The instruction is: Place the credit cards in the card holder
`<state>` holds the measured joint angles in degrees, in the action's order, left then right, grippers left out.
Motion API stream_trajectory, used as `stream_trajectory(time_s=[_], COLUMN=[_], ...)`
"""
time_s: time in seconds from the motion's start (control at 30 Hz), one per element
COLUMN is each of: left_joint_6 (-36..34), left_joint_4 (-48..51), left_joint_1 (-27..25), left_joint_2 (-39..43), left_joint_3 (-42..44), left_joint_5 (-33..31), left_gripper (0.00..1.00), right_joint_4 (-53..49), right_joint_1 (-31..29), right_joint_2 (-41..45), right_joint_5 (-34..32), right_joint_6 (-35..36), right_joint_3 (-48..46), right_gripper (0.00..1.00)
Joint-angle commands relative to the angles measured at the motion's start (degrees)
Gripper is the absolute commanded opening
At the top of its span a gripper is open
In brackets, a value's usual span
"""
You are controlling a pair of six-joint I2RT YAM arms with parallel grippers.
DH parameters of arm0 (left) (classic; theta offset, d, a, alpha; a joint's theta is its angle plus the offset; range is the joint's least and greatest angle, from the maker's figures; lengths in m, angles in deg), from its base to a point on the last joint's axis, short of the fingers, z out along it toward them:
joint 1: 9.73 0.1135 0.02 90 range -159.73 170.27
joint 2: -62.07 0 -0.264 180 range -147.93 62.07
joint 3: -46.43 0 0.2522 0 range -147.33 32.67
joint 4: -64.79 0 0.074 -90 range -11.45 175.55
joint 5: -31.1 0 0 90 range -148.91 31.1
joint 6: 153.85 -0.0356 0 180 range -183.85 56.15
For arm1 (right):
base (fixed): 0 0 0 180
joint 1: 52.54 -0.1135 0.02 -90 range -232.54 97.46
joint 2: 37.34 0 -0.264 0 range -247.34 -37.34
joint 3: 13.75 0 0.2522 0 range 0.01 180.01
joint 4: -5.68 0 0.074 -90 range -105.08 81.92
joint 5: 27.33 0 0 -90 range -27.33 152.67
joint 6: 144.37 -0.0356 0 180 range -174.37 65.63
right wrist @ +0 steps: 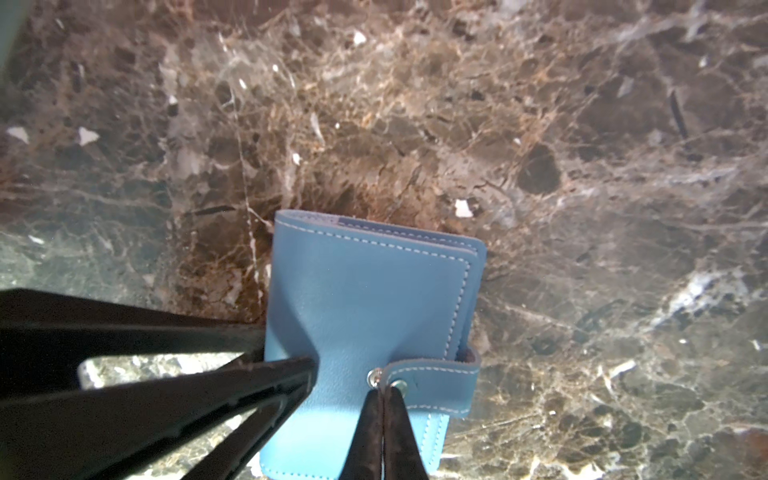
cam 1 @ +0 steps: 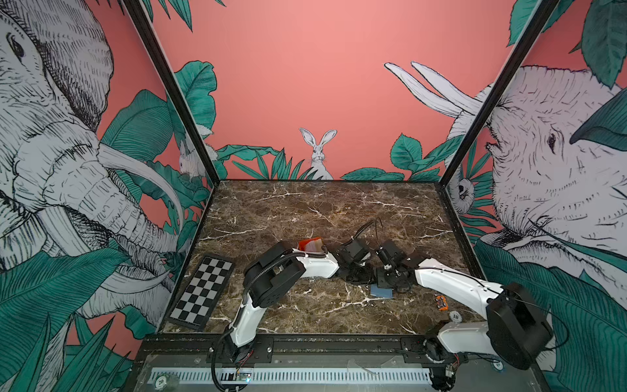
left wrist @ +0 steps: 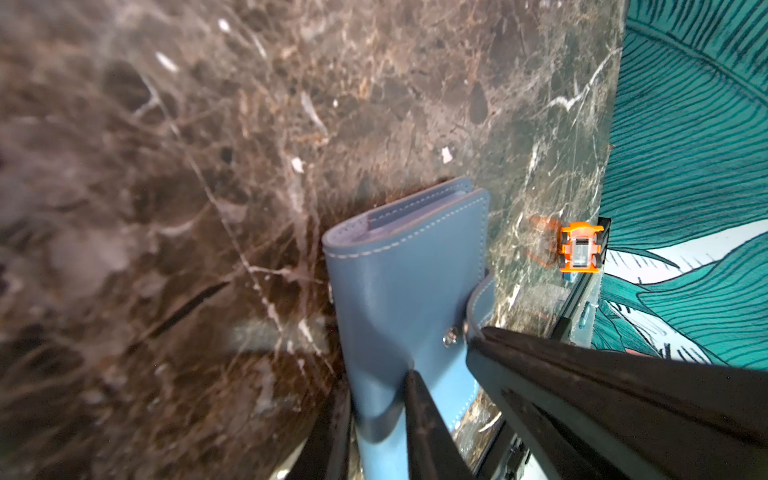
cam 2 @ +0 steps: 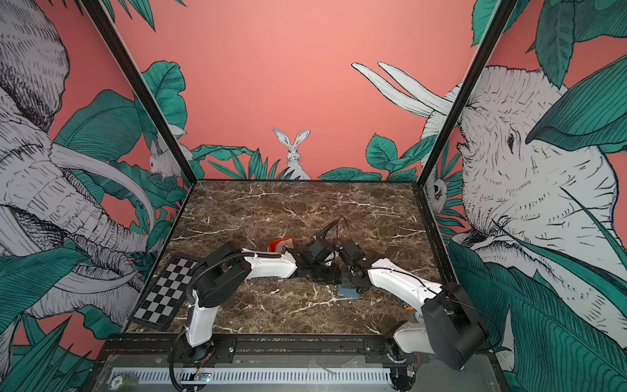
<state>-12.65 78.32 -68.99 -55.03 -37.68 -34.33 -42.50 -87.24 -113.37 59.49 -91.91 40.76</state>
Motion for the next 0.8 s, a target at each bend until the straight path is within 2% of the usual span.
stream_trajectory(time_s=[0.0, 0.47, 0.77], left_joint_6=[0.1, 0.1, 0.0], left_joint_4=[0.6, 0.8, 1.0], left_joint_1=[-0.1, -0.1, -0.1], left_joint_2=[-0.1, -0.9, -0.8], left_joint_3=[0.6, -0.4, -0.5], left_joint_5=[0.0, 0.5, 0.5], left_gripper=[0.24, 0.24, 0.24], right_joint_4=[1.4, 1.5, -0.6], right_joint_1=[0.3, 0.4, 0.8], right_joint_2=[-0.6, -2.6, -6.2], right_joint_5=[1.0, 1.9, -0.2], right_joint_6=[-0.1, 0.3, -0.1], right_joint_3=[-0.1, -0.2, 0.4], right_gripper=[0.0, 0.0, 0.0])
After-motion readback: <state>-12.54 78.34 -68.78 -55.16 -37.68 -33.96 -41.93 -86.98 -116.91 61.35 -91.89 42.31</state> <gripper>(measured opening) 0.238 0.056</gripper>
